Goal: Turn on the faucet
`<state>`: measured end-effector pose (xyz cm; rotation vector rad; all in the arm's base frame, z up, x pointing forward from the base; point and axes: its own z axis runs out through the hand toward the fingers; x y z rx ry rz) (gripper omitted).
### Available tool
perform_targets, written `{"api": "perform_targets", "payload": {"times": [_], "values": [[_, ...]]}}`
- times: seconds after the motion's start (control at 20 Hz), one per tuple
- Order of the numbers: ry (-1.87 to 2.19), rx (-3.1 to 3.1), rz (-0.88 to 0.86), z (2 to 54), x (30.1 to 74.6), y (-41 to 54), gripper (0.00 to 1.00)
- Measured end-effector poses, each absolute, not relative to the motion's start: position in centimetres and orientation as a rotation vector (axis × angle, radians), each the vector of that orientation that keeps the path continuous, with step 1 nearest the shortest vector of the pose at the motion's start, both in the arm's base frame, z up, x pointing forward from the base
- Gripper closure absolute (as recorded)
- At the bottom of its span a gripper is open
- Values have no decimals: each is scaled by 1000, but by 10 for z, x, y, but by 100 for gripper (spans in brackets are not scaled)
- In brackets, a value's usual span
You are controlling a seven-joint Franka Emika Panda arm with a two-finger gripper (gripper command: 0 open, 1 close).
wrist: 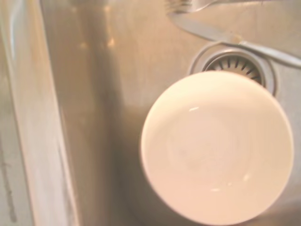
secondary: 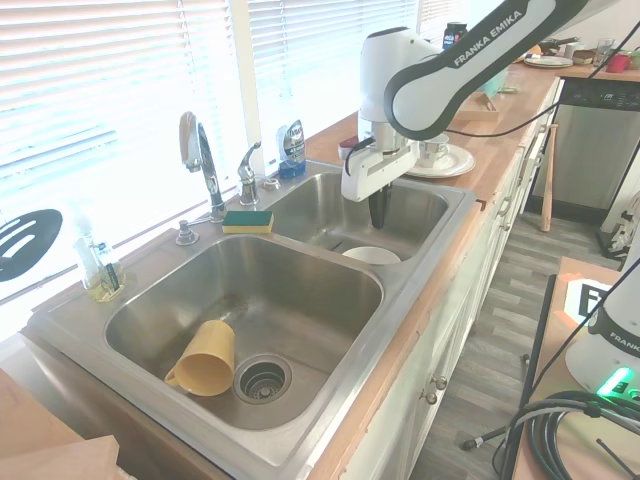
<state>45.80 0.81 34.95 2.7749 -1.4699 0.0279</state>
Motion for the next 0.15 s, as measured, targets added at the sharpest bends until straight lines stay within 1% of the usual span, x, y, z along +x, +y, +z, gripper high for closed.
{"api": "perform_targets", "payload": {"times": [0.15], "values": [[-1480, 2784, 46, 352, 458, 8, 0]]}}
